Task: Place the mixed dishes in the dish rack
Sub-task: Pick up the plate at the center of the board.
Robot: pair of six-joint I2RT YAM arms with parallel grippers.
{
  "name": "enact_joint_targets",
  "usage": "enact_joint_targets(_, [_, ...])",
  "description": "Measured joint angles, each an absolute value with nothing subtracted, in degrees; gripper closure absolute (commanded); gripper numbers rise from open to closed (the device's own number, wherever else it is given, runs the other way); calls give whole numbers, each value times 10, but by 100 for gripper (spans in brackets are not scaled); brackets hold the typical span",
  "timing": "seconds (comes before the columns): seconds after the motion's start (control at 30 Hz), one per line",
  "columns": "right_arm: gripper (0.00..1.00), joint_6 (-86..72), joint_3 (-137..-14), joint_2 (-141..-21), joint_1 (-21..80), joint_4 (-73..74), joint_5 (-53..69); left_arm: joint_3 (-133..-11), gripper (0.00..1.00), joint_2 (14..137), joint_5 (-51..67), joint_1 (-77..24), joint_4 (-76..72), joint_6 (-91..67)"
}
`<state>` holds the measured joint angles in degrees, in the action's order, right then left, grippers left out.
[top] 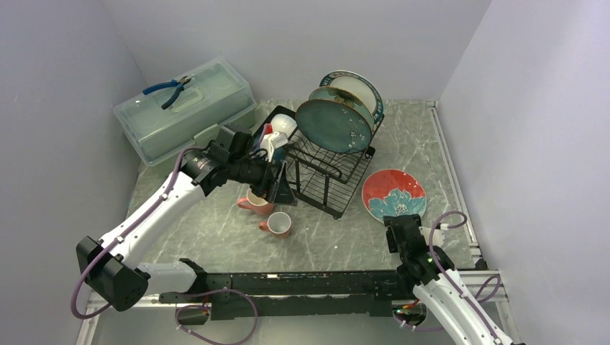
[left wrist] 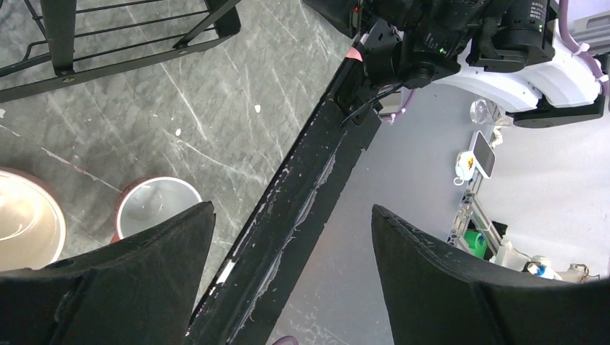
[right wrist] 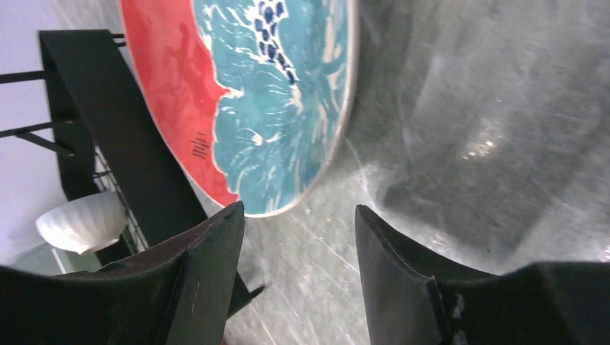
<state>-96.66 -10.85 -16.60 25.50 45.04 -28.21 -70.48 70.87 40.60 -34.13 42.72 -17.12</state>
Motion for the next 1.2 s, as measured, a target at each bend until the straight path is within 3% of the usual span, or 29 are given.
enact_joint_targets(0.7, [46,-1001,-76,-222,255,261,-316,-705,14,730,401,-341,429,-166])
enact_joint_targets(1.2, [46,-964,-138,-224,253,427,-319,-705,14,730,400,-341,429,-166])
